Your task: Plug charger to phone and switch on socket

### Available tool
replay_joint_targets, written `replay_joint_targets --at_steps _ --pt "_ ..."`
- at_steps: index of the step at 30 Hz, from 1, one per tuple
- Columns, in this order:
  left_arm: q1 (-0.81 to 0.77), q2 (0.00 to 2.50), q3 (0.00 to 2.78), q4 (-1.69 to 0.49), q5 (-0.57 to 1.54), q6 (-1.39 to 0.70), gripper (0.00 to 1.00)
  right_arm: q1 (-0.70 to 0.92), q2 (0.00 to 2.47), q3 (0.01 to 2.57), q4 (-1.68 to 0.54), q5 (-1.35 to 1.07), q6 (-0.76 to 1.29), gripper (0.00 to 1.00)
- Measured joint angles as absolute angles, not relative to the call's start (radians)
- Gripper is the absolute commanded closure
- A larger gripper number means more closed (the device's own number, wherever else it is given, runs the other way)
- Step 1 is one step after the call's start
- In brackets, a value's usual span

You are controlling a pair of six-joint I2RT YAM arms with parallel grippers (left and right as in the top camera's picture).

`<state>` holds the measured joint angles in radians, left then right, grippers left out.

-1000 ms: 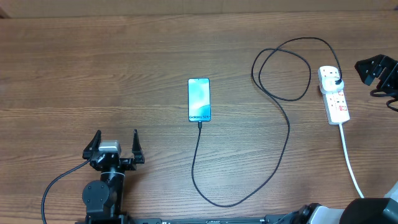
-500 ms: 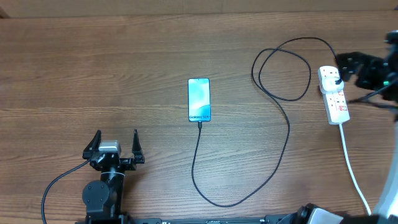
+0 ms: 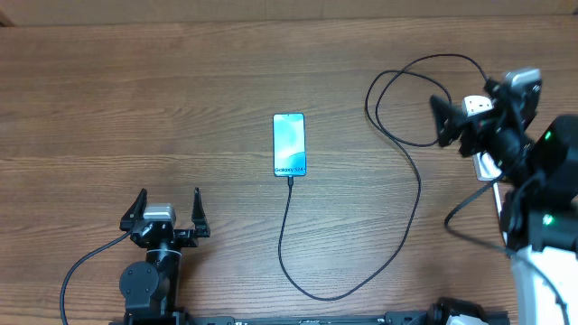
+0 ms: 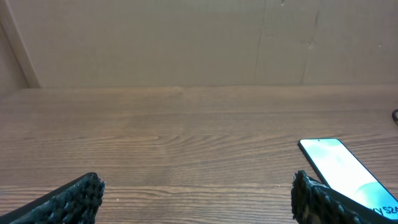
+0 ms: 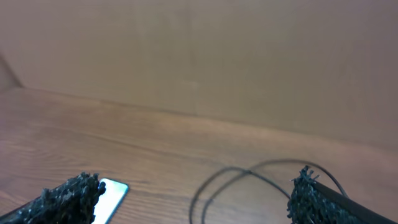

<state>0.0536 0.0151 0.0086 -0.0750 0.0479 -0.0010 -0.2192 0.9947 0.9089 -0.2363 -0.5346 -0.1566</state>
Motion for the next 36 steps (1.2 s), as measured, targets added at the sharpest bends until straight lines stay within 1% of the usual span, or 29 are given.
replay_joint_targets --at_steps 3,9,19,34,36 --pt "0.054 0.015 0.009 -0.075 0.048 -0.001 0.00 -0.163 0.896 0.804 -0.139 -0.536 -0.157 0.00" --pt "0.054 0.015 0.009 -0.075 0.048 -0.001 0.00 -0.101 0.761 0.612 -0.022 -0.536 -0.157 0.00" --pt "0.054 0.015 0.009 -0.075 0.048 -0.001 0.00 -0.050 0.553 0.284 0.149 -0.535 -0.157 0.00" --pt "0.054 0.015 0.009 -0.075 0.048 -0.001 0.00 -0.031 0.257 0.032 0.168 -0.535 -0.157 0.00" --pt "0.054 0.015 0.009 -0.075 0.048 -0.001 0.00 -0.031 0.226 0.019 0.132 -0.535 -0.157 0.00"
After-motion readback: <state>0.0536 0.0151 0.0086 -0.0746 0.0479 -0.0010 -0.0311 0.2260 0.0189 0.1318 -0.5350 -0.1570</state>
